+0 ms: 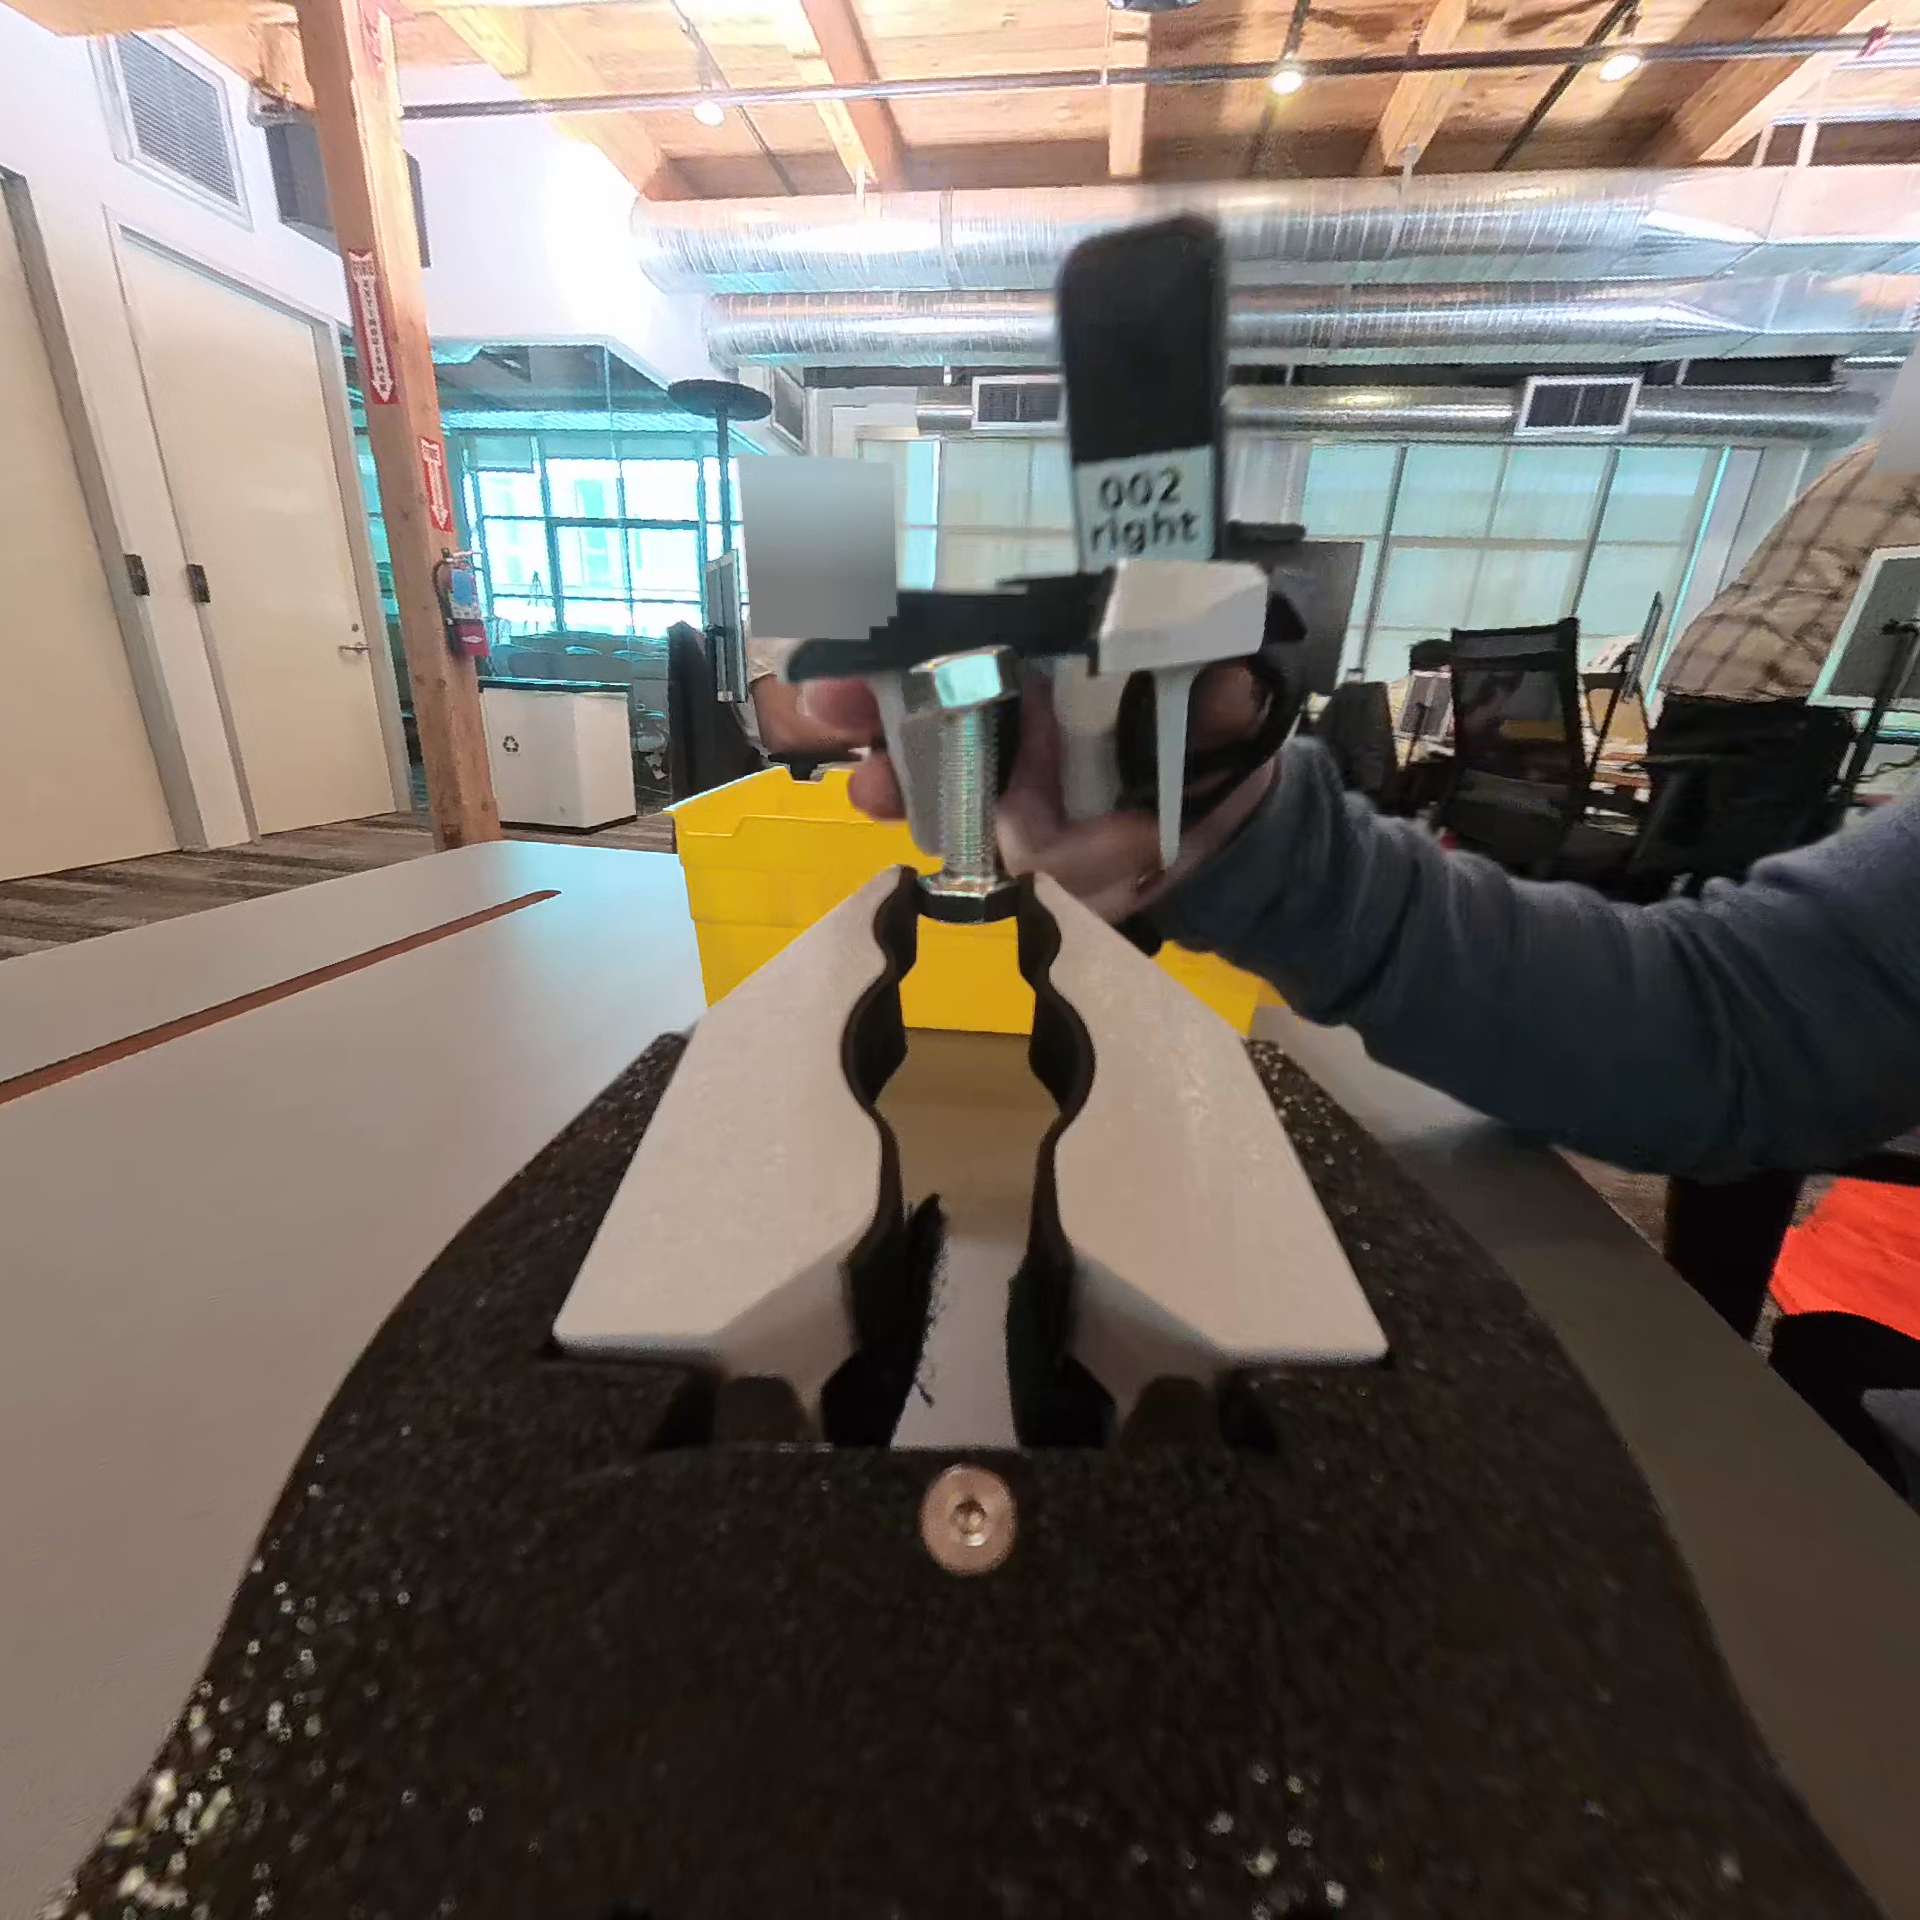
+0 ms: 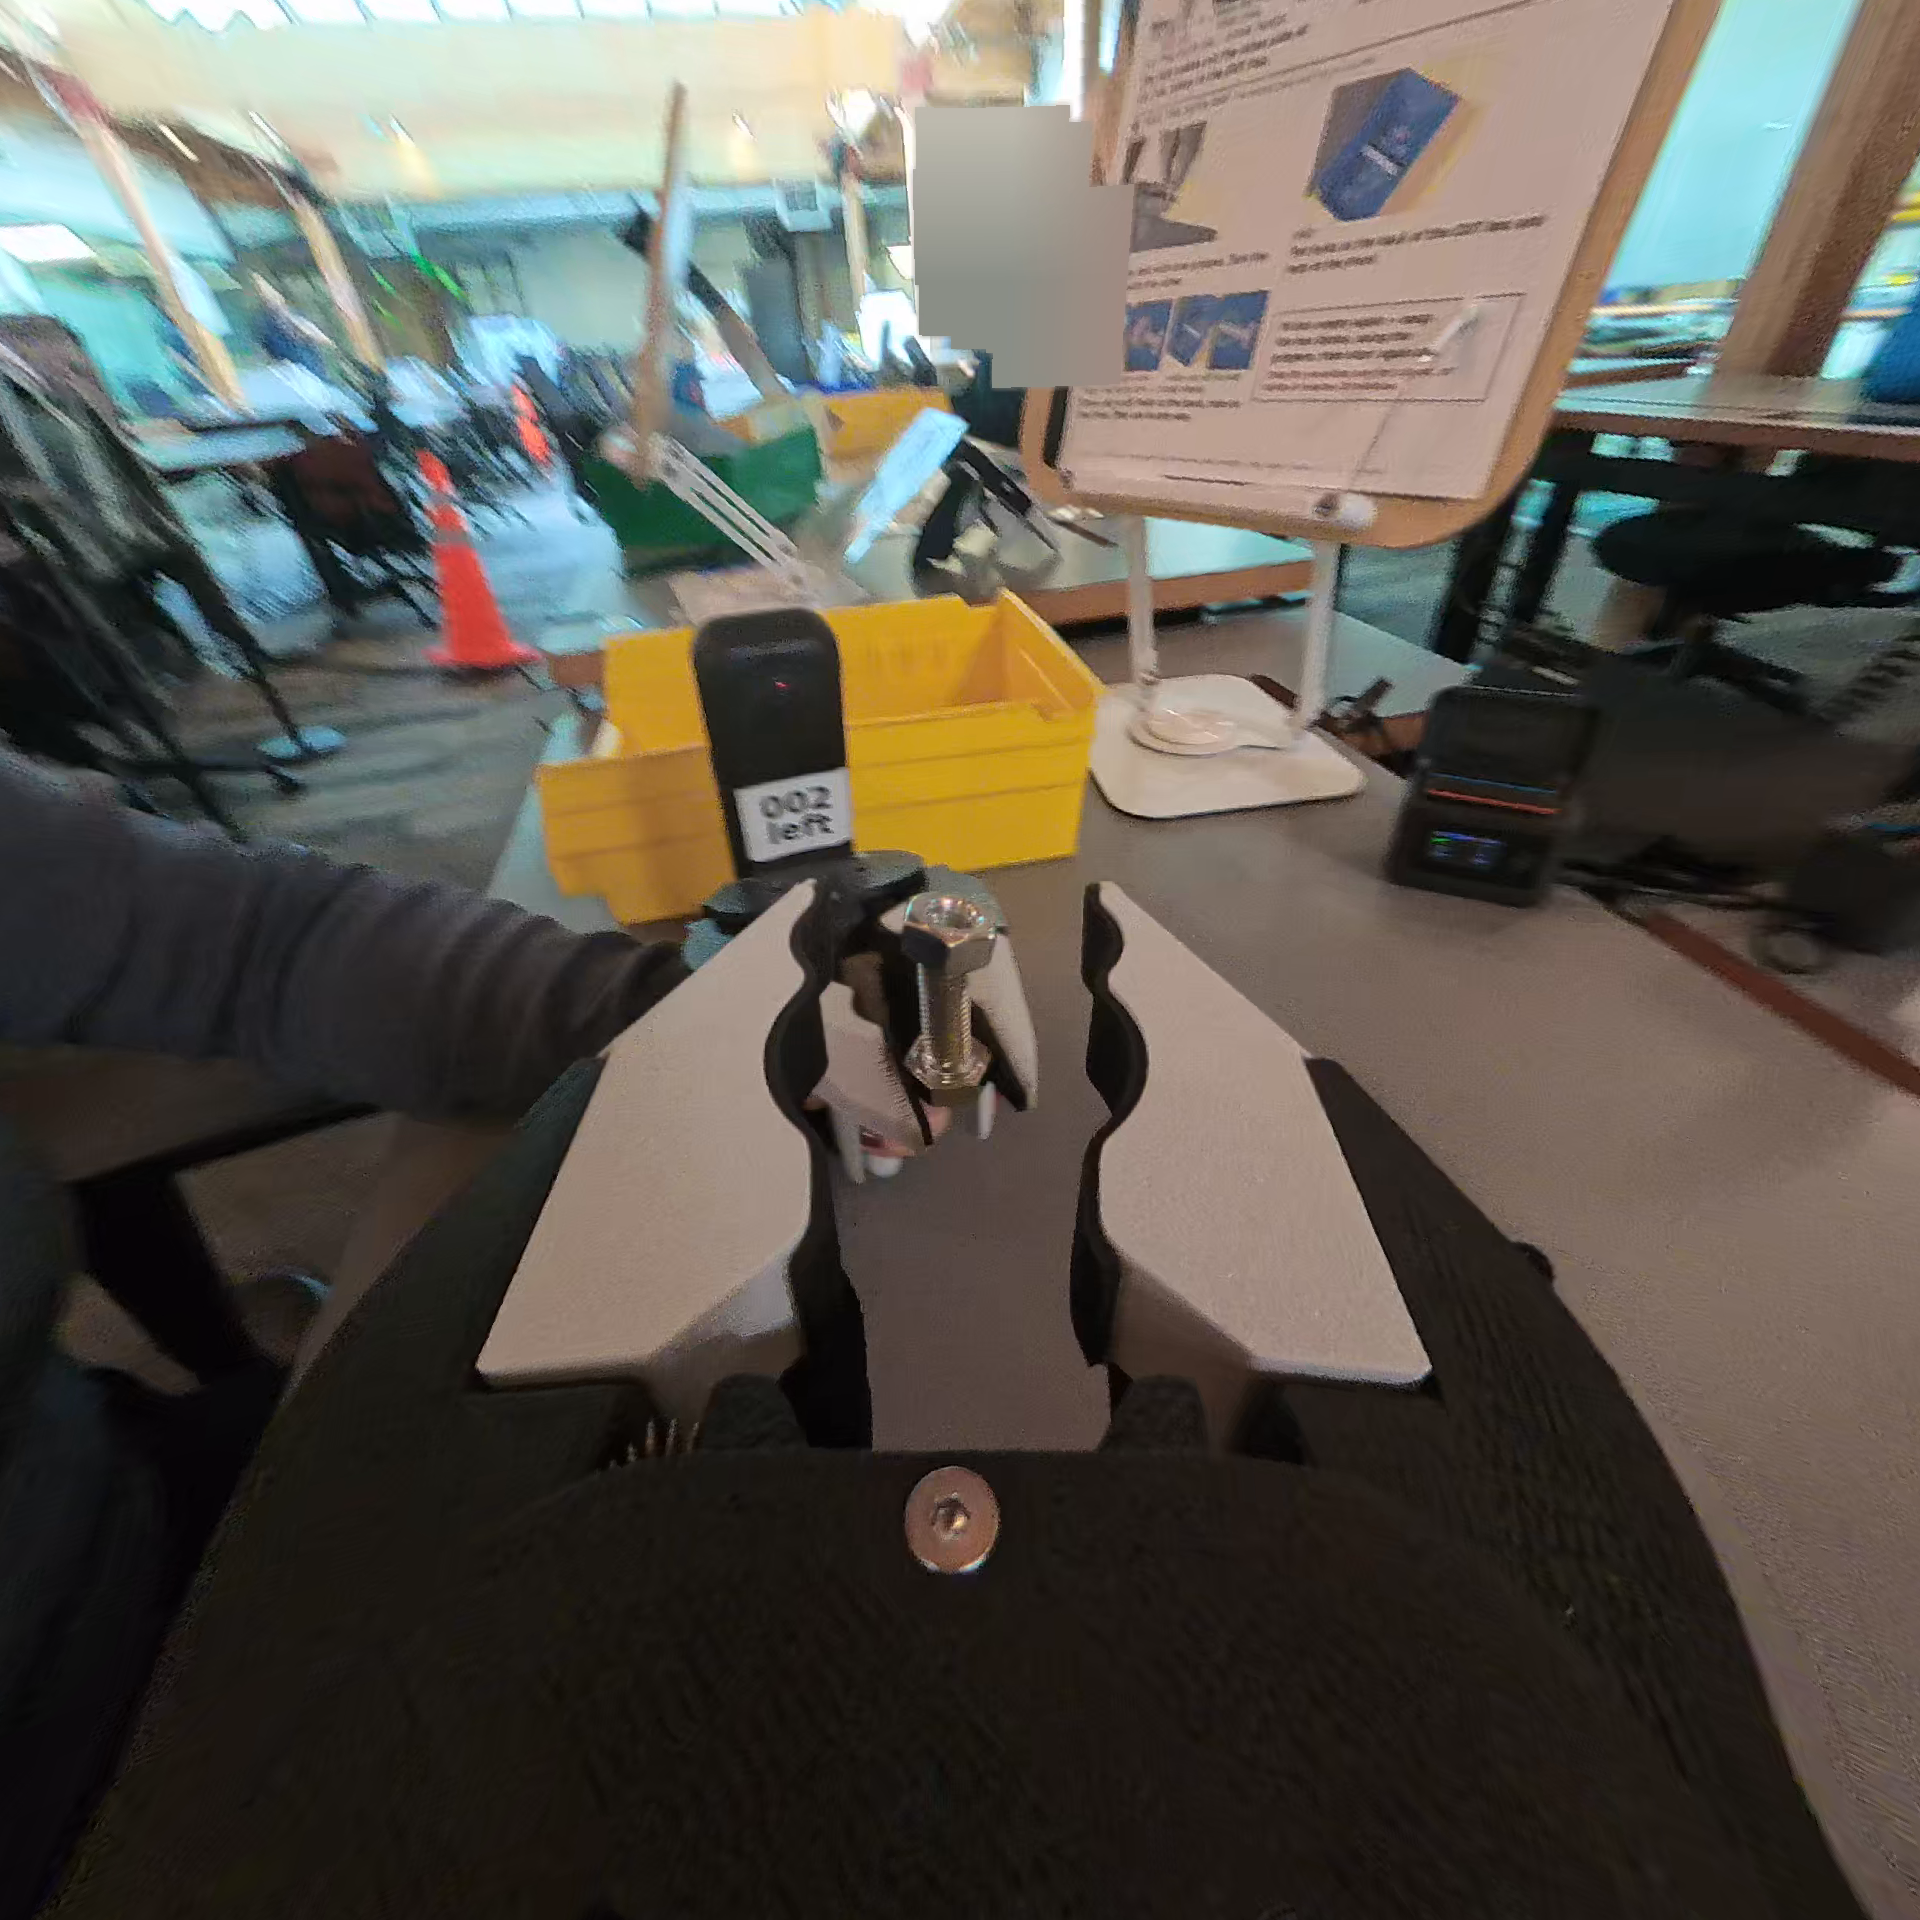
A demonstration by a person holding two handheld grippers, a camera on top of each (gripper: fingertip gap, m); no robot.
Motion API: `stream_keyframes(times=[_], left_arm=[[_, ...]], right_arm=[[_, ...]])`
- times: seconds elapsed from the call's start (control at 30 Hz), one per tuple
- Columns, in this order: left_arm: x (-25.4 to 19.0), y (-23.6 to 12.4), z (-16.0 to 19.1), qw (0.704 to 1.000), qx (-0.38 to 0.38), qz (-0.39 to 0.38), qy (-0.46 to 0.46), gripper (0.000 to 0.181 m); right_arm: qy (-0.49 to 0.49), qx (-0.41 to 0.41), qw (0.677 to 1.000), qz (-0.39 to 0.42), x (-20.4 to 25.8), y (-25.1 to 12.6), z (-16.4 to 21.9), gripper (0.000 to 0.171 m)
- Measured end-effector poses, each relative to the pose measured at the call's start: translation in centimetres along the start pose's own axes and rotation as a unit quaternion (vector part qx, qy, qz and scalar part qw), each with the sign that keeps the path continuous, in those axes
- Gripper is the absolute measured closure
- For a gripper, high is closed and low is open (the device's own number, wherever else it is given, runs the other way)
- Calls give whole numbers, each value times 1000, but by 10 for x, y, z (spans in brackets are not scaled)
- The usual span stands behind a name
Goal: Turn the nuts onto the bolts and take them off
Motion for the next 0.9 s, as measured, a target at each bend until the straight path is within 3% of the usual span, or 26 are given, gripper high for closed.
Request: stream_keyframes(times=[0.17, 0.53, 0.73, 0.9], left_arm=[[-8, 2, 2, 998, 1, 56, -14, 165], [-18, 8, 7, 993, 22, 113, -22, 165], [-18, 8, 7, 993, 23, 112, -24, 165], [-11, 7, 7, 996, 21, 78, -29, 165]], right_arm=[[105, -71, 986, -113, 5, -11, 8, 131], [110, -52, 978, -170, 12, -16, 17, 145], [84, -42, 983, -156, 12, -15, 19, 153], [35, -42, 994, -93, 8, -13, 18, 153]])
Point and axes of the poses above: each gripper's, where its closed fingertips meet, y out along the fingers, z out of its underside, x = y × z across the jaws, the point moved 5 cm from there along -y, back along the fingers, and after that the axes turned 8 degrees about z, right-handed, at the moved point
